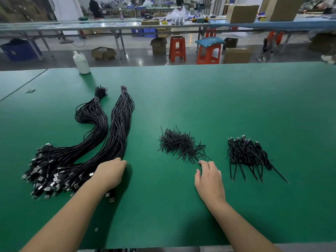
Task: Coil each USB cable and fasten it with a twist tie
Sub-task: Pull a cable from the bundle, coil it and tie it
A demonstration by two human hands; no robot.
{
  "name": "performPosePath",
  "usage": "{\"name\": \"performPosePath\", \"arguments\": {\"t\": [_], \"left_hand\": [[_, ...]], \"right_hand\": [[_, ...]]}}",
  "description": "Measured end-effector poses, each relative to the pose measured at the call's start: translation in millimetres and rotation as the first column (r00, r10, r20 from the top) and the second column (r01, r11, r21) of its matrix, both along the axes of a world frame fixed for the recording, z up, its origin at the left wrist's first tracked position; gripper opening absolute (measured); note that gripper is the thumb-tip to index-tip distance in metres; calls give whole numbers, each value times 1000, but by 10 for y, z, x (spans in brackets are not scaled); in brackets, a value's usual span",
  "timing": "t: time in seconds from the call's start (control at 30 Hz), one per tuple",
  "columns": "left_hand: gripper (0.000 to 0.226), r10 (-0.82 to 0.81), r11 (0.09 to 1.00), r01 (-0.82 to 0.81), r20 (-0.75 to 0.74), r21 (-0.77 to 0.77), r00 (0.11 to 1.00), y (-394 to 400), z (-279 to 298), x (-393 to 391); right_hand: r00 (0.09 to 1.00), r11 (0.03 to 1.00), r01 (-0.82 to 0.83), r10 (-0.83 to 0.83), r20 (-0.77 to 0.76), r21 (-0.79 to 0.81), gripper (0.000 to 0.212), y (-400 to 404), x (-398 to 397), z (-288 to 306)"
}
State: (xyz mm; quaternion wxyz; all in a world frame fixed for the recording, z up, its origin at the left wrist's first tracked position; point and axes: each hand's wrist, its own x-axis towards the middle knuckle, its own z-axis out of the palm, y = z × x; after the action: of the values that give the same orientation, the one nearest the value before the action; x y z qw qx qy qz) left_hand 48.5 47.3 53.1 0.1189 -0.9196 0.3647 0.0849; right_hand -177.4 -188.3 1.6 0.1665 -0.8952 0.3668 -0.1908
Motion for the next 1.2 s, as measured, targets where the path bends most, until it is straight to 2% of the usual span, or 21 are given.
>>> {"name": "performPosePath", "arguments": {"t": [0.1,0.17,0.3,0.4,0.5,0.6,0.73,0.83,0.93,1.2], "left_hand": [[44,-19,994,16,-32,-112,999,-27,-26,-12],[40,-5,992,7,14,-129,1000,-22,-29,-24],[15,127,991,-130,115,22,985,-3,50,-38],[14,131,984,-147,155,96,979,-36,104,-56],[12,117,988,-129,133,83,984,-68,99,-70],[16,120,993,-120,79,-11,990,-54,26,-53],[42,43,976,-54,-55,-211,998,-46,-134,-25],[47,-17,957,2,-50,-292,999,-62,-194,-19],[51,-72,939,31,-109,-342,991,-86,-209,-36],[29,-102,919,35,-149,-394,984,-134,-202,-56]], "right_hand": [[1000,1000,-3,3,6,7,33,5,4,2],[1000,1000,-3,3,12,18,32,3,9,3],[1000,1000,-5,4,4,15,33,-2,6,-2],[1000,1000,-8,8,-6,15,34,-8,11,-7],[999,1000,-21,21,-27,10,34,-19,6,-12],[999,1000,-22,23,-25,18,34,-18,7,-5],[999,999,-25,26,-33,25,33,-20,6,-3],[999,999,-25,26,-33,25,33,-18,2,0],[999,999,-23,24,-30,28,33,-17,2,7],[999,999,-29,30,-40,23,32,-22,8,15]]}}
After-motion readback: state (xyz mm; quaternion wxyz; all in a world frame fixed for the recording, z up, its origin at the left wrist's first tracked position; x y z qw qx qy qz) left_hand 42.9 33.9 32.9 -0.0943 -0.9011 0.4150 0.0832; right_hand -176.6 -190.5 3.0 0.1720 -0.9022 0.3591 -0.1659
